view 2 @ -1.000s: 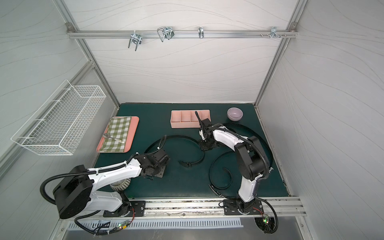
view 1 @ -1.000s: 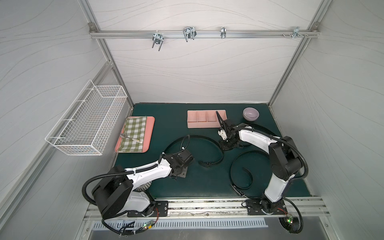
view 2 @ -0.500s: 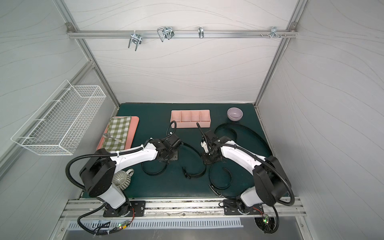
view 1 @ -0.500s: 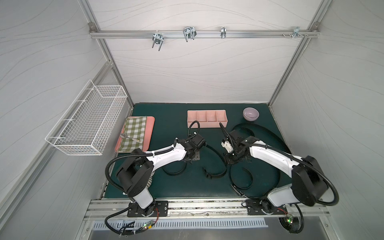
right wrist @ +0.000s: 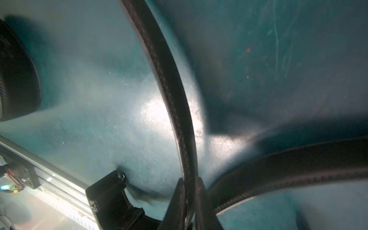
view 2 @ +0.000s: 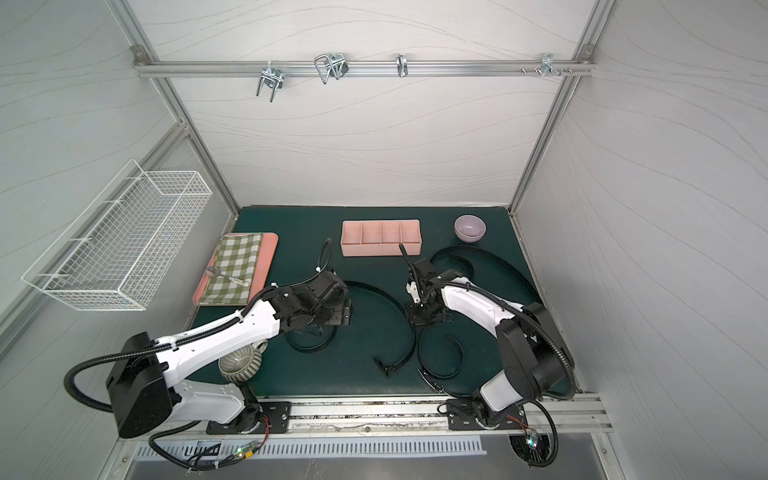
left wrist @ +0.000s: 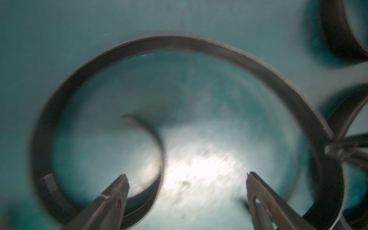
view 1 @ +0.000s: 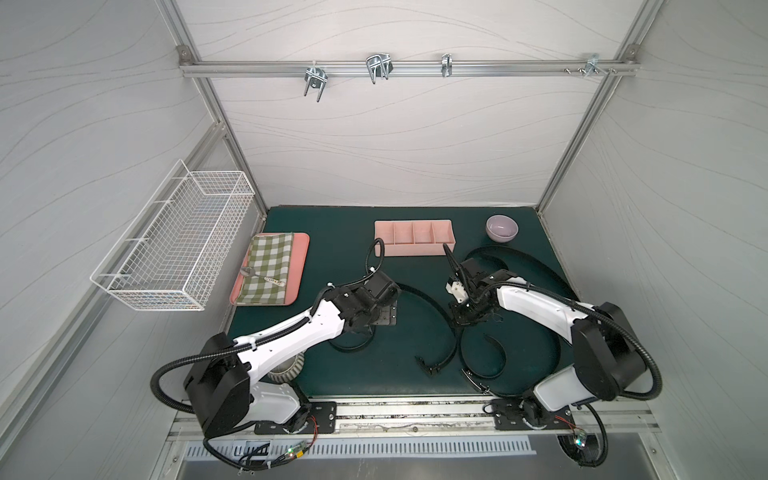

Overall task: Place the belts into the storage roll
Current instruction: Roll the belt at the center of the board.

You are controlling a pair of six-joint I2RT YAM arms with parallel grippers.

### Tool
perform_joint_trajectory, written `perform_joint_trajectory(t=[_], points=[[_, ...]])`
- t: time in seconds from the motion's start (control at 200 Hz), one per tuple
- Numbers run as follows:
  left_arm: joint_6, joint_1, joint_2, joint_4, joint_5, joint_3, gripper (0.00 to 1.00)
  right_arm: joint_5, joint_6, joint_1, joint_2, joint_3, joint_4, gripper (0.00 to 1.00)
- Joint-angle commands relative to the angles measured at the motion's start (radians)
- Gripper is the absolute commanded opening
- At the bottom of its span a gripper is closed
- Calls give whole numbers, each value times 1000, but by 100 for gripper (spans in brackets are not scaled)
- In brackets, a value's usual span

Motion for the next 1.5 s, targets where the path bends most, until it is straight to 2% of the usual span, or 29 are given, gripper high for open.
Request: perform_joint_trajectory(t=[0.0,0.22,0.305,0.37,0.445,0.49,0.59,0.755,0.925,1.16,1.37,1.495], points=[[29,2,16,-146,-40,-52,80,-55,-22,-22,16,18,12,13],[69,2,52,-92,-2,-117,71,-70,-30,-44,29,18,24,13],[80,2,81,-79,18,-126,59,-78,-34,-47,32,16,26,13],[85,2,95,-71,27,-142,41,-79,-36,-50,29,15,24,13],[87,2,105,-48,40,-161,32,-81,-42,-57,23,12,23,13],[85,2,115,-35,52,-162,20,-81,-44,-60,18,9,21,12],[76,2,150,-6,66,-149,0,-84,-51,-69,5,2,20,10],[1,14,254,33,87,-44,0,-87,-52,-71,-18,-9,19,8],[-206,96,396,167,267,104,0,-100,-15,-63,-50,-44,46,8],[-385,140,572,246,382,313,0,-105,91,-18,-97,-120,134,7],[-465,143,606,336,451,292,0,-169,277,85,-73,-155,294,9],[-469,138,586,340,467,272,0,-186,299,88,-22,-152,341,10]])
